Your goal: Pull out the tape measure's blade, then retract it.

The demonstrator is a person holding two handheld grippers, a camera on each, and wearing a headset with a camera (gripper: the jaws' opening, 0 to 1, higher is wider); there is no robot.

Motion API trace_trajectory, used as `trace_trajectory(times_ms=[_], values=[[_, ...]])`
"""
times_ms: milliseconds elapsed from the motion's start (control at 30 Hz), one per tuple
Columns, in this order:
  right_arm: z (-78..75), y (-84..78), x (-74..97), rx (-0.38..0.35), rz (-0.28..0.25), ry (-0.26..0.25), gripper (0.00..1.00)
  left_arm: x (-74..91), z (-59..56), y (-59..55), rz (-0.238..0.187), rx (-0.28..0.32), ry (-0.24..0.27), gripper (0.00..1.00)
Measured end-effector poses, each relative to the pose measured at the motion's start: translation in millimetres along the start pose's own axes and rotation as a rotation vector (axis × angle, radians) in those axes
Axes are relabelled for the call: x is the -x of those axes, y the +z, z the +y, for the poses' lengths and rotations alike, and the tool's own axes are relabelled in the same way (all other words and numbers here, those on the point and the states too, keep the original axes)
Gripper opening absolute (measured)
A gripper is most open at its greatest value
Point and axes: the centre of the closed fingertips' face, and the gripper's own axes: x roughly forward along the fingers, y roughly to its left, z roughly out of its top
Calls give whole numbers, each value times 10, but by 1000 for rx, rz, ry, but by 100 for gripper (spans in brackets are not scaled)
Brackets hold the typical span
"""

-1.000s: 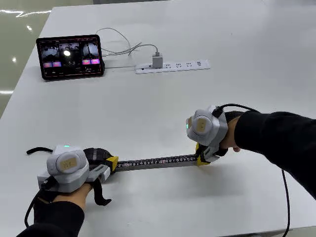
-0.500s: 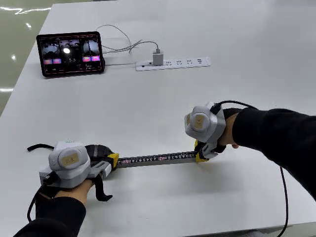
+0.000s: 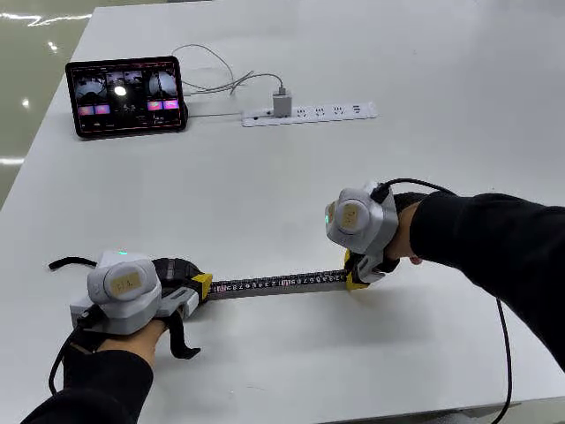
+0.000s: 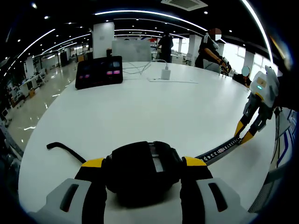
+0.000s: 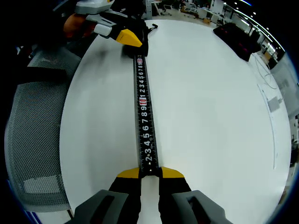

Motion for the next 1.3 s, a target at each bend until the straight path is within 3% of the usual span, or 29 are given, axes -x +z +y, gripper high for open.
trace_trajectory(times_ms=[1300], values=[[8,103,-31,-23,-4,-18,9,-12,-5,-6,9,-3,-5,59]])
